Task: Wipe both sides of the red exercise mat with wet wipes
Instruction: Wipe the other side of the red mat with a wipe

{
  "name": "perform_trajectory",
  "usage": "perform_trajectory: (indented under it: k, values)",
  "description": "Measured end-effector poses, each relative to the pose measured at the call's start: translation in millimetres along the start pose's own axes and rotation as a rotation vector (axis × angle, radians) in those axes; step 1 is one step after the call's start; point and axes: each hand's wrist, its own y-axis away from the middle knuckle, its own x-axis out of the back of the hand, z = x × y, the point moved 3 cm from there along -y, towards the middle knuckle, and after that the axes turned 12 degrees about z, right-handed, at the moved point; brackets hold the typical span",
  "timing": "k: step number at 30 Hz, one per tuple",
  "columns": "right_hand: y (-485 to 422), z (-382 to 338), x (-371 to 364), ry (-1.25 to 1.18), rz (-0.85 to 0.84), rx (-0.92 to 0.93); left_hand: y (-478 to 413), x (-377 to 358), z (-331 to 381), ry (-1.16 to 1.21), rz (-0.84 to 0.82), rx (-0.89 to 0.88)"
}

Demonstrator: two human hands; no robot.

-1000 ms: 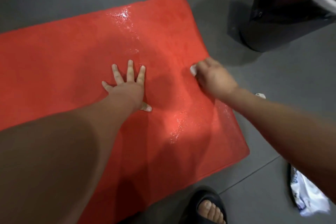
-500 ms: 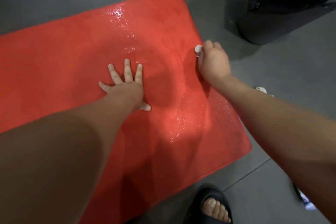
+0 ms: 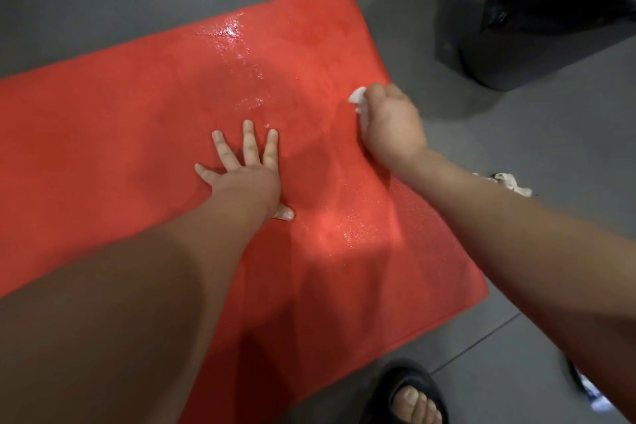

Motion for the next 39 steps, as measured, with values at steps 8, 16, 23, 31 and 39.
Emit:
perform_trajectory:
  k: [8, 16, 23, 31, 39]
  values:
    - [-7.9, -0.1, -5.6, -0.077, -0.038, 0.259, -2.4, -2.0, -0.4, 0.009, -0.003, 0.0]
    - [17.6, -44.8, -15.8, -0.282, -0.074, 0.388, -4.6, -3.4, -0.7, 0.007, 0.005, -0.002]
    - [-40.4, 4.0, -14.4, -0.056, 0.057, 0.079, -4.3, -4.1, -0.5, 0.019, -0.007, -0.005]
    - [6.6, -50.8, -29.7, -0.307, -0.082, 0.436, -2.9, -3.2, -1.9, 0.025, 0.004, -0.009]
    - [-54.7, -0.3, -25.0, -0.033, 0.063, -0.04, -3.1, -1.8, 0.1, 0.022, -0.002, 0.002]
